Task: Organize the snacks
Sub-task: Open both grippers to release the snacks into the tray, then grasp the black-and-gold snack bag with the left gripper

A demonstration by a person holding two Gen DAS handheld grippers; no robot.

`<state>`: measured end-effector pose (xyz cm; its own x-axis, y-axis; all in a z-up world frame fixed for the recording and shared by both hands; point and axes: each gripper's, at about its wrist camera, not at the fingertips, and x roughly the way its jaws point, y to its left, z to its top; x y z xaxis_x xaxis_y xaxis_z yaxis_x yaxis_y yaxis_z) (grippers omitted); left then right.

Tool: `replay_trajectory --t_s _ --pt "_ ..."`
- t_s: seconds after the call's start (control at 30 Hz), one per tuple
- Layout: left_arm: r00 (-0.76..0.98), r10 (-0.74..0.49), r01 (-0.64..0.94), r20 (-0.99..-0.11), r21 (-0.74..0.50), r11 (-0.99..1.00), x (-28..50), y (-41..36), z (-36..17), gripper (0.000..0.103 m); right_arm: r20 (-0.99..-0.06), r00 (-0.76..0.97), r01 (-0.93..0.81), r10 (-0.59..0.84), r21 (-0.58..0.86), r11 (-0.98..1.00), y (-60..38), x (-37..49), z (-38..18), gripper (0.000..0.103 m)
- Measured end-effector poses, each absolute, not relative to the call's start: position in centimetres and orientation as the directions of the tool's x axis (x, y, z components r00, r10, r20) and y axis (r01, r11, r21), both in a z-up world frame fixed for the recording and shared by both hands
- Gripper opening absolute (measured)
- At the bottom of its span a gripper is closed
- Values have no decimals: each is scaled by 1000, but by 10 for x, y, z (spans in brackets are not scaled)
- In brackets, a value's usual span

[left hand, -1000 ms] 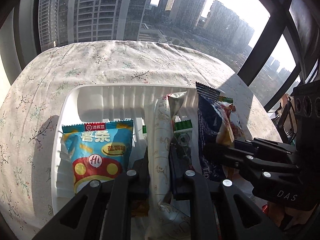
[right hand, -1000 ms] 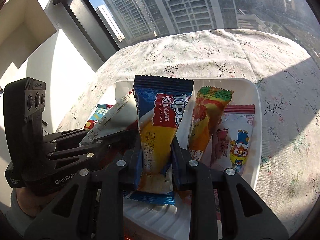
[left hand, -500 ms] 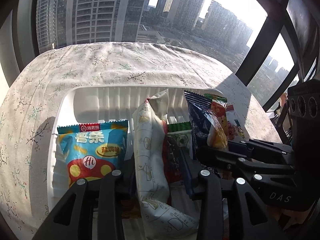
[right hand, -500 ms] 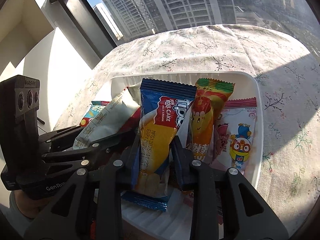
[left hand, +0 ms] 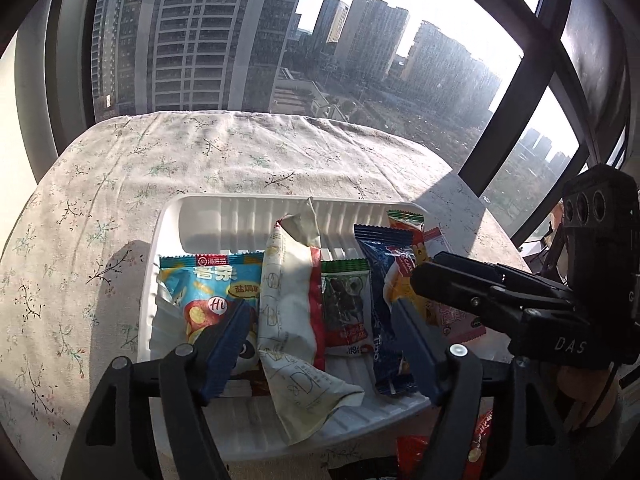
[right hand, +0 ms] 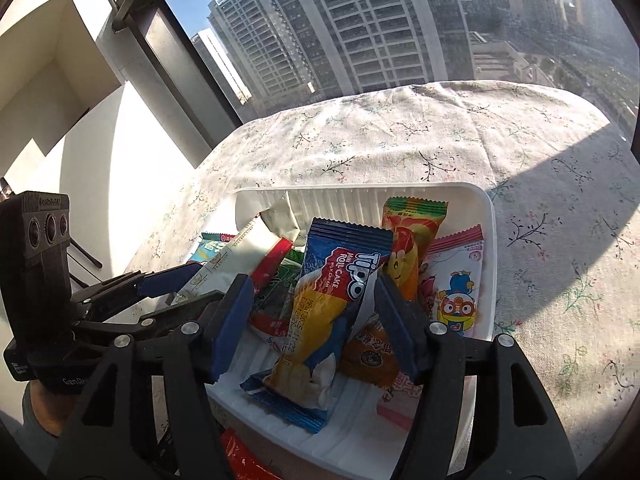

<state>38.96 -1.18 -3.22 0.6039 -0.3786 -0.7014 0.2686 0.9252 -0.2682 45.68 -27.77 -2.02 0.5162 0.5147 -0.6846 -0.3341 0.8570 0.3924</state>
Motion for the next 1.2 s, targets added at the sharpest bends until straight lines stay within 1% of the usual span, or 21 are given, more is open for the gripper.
replay_trajectory --t_s 0.03,0.07,0.13,0.2,0.27,0.33,0.47,0.53,0.67,0.77,0.93,0.97,1.03,1.07,1.1,1.17,1.2 --pt "610 -382 270 -695 -271 924 384 -9 -28 84 -675 526 -337 518 394 855 -279 455 -15 72" --pt "614 -385 271 -690 -273 923 377 -7 -24 87 -660 540 -341 523 397 852 -282 451 -9 76" --pt "620 -394 279 -678 -278 919 361 -1 -17 98 -636 561 -352 530 396 848 -286 444 5 79" --pt "626 -402 292 -668 -278 915 342 5 -11 102 -605 586 -367 539 395 842 -291 434 24 88" --pt "630 -407 296 -662 -281 913 324 11 -7 102 -573 613 -379 544 391 839 -297 421 42 92" --pt "631 -408 292 -660 -286 913 306 16 -6 102 -562 629 -383 537 377 844 -301 405 56 92" --pt "620 -398 305 -676 -260 916 268 11 -10 102 -599 625 -387 501 319 865 -301 367 68 92" --pt "610 -395 326 -687 -237 915 252 4 -15 102 -599 634 -386 489 302 872 -306 338 69 92" --pt "599 -381 345 -704 -203 916 232 -9 -28 102 -566 662 -374 491 318 871 -320 276 62 92" --pt "581 -364 336 -728 -193 922 229 -15 -35 94 -552 692 -349 466 308 885 -328 233 50 92" --pt "561 -321 329 -763 -151 932 230 -27 -40 92 -560 696 -304 450 337 891 -340 185 21 91" --pt "556 -323 329 -766 -154 932 231 -28 -42 92 -566 696 -292 442 339 894 -343 180 15 91" --pt "551 -317 333 -772 -145 932 232 -32 -44 91 -578 690 -276 436 347 896 -347 174 3 86" --pt "548 -321 341 -773 -145 929 232 -34 -45 90 -585 684 -270 436 352 896 -349 172 -2 81" --pt "543 -322 348 -776 -141 927 233 -36 -47 90 -596 675 -264 434 354 897 -349 175 -7 80" --pt "539 -312 352 -782 -128 927 234 -38 -49 87 -609 668 -261 429 348 900 -349 172 -15 79" --pt "536 -307 351 -787 -124 928 235 -40 -51 84 -611 665 -265 428 343 901 -347 171 -17 77"
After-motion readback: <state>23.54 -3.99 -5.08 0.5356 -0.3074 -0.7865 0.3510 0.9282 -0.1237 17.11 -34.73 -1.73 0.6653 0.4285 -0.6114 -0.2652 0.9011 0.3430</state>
